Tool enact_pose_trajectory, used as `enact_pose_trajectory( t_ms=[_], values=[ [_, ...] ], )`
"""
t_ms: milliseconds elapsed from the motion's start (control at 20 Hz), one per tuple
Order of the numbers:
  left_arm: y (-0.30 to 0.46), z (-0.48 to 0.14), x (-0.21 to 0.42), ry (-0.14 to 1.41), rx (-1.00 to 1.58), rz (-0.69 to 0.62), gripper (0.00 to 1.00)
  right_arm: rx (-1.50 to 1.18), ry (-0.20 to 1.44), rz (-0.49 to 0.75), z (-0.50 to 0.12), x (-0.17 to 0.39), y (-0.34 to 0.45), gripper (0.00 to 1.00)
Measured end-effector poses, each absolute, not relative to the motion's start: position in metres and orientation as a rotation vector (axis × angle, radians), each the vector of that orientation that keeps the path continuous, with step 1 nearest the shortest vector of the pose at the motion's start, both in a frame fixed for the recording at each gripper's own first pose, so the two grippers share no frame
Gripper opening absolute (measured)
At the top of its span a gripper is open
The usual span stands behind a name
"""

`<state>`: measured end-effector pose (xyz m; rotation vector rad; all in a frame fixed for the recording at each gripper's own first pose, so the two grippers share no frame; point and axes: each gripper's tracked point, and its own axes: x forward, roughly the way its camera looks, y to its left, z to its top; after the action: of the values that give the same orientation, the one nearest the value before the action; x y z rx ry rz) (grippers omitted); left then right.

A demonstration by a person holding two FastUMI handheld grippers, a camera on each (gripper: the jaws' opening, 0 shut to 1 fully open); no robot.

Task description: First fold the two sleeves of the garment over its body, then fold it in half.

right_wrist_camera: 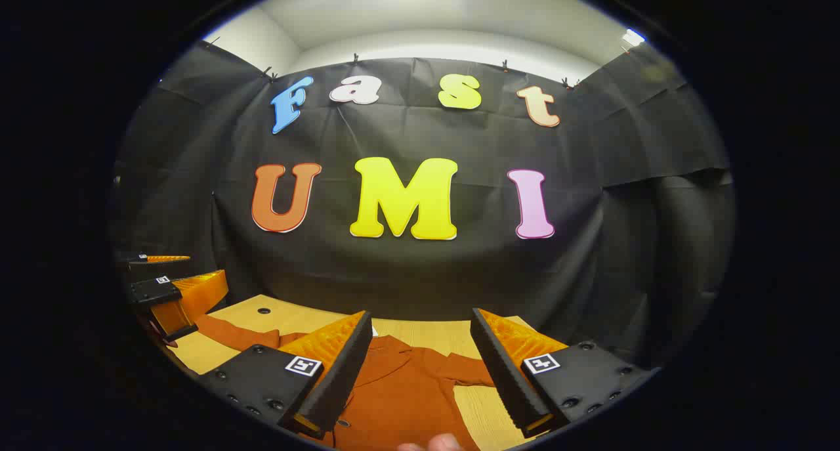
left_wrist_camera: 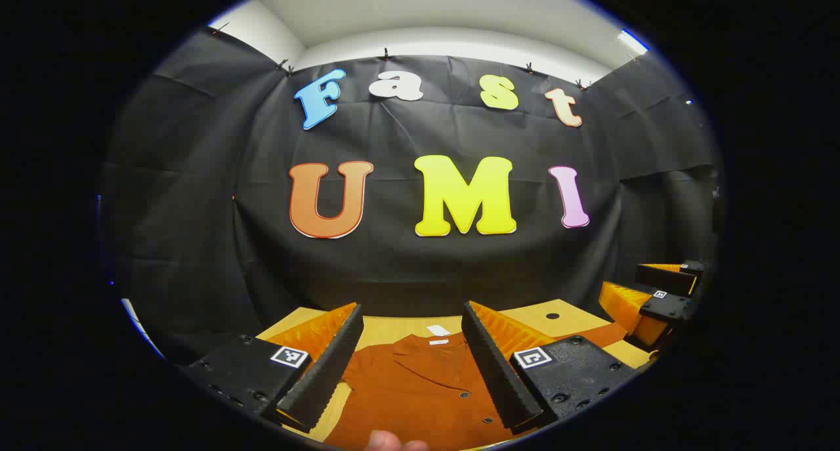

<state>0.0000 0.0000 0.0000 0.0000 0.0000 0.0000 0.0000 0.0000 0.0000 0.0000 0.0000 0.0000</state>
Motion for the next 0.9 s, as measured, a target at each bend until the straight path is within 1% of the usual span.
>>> enact_pose_trajectory(
  t_ms=[50, 500, 900],
  values=[
    [0.000, 0.001, 0.000, 0.000, 0.003, 0.000, 0.98, 0.001, 0.003, 0.004, 0.000, 0.000, 0.000, 0.93],
    [0.000, -0.004, 0.001, 0.006, 0.017, 0.009, 0.98, 0.012, 0.025, -0.015, -0.008, 0.004, -0.010, 0.93],
    [0.000, -0.005, -0.002, 0.008, 0.018, 0.017, 0.98, 0.005, 0.022, -0.012, -0.007, 0.001, -0.003, 0.93]
  ],
)
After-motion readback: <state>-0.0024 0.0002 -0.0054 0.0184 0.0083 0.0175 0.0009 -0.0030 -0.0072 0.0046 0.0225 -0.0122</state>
